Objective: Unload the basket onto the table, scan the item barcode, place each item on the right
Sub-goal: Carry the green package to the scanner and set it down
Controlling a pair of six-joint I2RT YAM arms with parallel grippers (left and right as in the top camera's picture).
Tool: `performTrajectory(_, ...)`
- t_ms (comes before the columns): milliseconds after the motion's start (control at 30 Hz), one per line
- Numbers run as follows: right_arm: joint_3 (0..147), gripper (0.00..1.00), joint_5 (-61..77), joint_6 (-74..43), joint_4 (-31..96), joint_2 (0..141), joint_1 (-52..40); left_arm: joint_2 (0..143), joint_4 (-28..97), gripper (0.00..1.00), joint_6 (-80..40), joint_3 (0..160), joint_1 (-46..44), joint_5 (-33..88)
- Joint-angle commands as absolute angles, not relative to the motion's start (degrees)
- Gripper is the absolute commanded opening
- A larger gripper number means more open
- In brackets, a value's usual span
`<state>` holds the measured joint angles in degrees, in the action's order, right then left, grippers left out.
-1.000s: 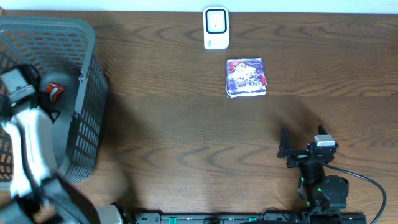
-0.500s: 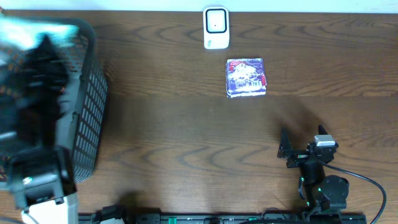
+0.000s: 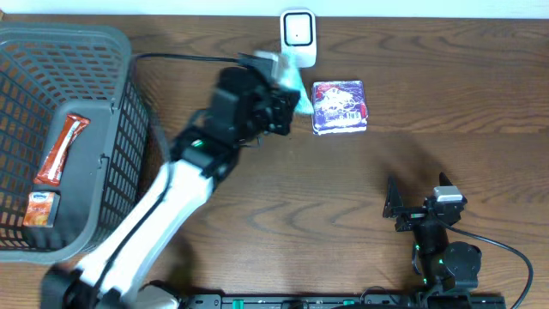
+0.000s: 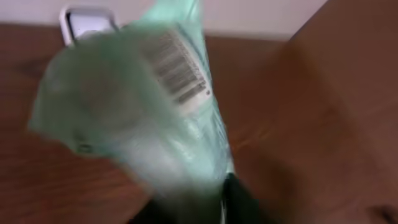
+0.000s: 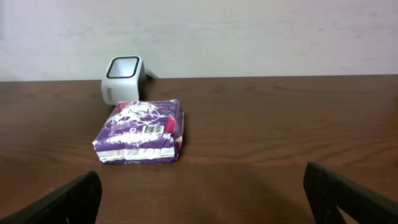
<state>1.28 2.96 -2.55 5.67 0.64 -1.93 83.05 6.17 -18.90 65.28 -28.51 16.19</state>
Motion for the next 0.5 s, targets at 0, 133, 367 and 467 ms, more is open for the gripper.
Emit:
performTrajectory(0,0.99,0.99,2.72,-2.74,5.58,0.32,-1.50,88.97,6.09,0.43,-14.63,65.28,-28.91,9.82)
performTrajectory(133,0.99,0.99,2.72,-2.74,5.58,0.32,-1.48,91.83,6.09,0.57,-14.68,65.28,-28.91,10.02)
performTrajectory(367,0.99,0.99,2.72,-2.74,5.58,0.32,-1.48,81.30,7.20,0.62,-14.83,67.00,-24.40,9.39)
performTrajectory(467,0.99,0.99,2.72,-2.72,5.58,0.32,-1.50,74.24,8.45,0.66,-14.85,67.00,-18.70,7.11)
